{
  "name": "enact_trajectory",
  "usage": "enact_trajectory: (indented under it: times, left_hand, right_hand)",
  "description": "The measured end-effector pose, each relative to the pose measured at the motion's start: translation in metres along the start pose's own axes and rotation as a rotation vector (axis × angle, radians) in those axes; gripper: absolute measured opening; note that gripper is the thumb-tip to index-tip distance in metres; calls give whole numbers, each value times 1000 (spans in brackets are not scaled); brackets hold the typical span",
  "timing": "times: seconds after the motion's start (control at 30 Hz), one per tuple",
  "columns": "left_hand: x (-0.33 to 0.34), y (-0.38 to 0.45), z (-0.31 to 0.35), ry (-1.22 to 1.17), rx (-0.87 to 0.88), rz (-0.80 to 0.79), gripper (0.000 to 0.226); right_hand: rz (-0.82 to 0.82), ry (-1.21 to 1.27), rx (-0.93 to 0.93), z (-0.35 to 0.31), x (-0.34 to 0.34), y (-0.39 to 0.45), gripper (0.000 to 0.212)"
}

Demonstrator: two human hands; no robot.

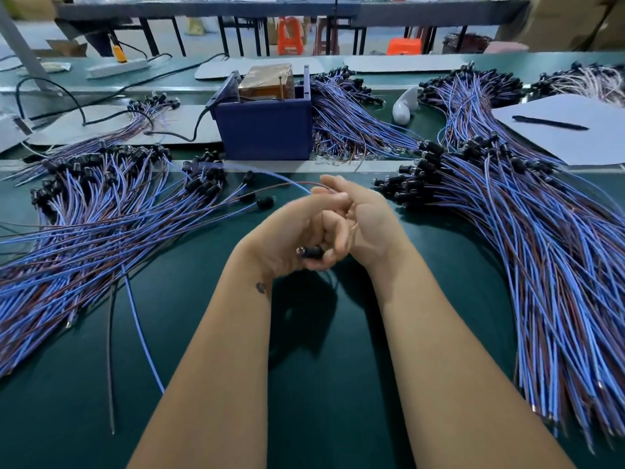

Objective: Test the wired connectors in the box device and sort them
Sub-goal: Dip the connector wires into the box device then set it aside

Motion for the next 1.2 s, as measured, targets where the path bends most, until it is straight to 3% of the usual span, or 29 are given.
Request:
enact_trajectory:
  times: [0.1,0.17,0.3,0.37,0.6,0.8,1.1,1.2]
  left_hand:
    - [2,-3,-12,109,-117,-78,58]
    - [-8,-1,-11,127,-94,-3,56]
    - [-68,-9,-3,88,75,592,49]
    - [-84,-16,0,100,116,736,34]
    - [-77,-15,7,245,236,771,31]
    - [-84,-18,5,218,245,840,14]
    - [-76,-10,8,419,254,753,26]
    - [-77,-12,15,678,268,794,22]
  right_hand:
    - [-21,5,2,1,1,-2,14]
    - [-29,-9,-38,-2,0,-3,15]
    - [-14,-57,-130,-9,-1,-4,18]
    - [-11,-132,-157,-8,4,-5,18]
    - [68,-526,-244,0,20,-8,10]
    - [129,-603,-292,-3,19,-8,10]
    - [107,-660,-284,2,22,-7,13]
    - [168,-723,-314,-2,20,-6,12]
Point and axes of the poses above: each hand's wrist, its own y-axis towards the middle knuckle, its own x-axis out of the palm, z = x × y, the point moved 8 cm from there along y, towards the middle knuckle, and after that the axes turned 13 degrees about x, right-handed, at the moved point
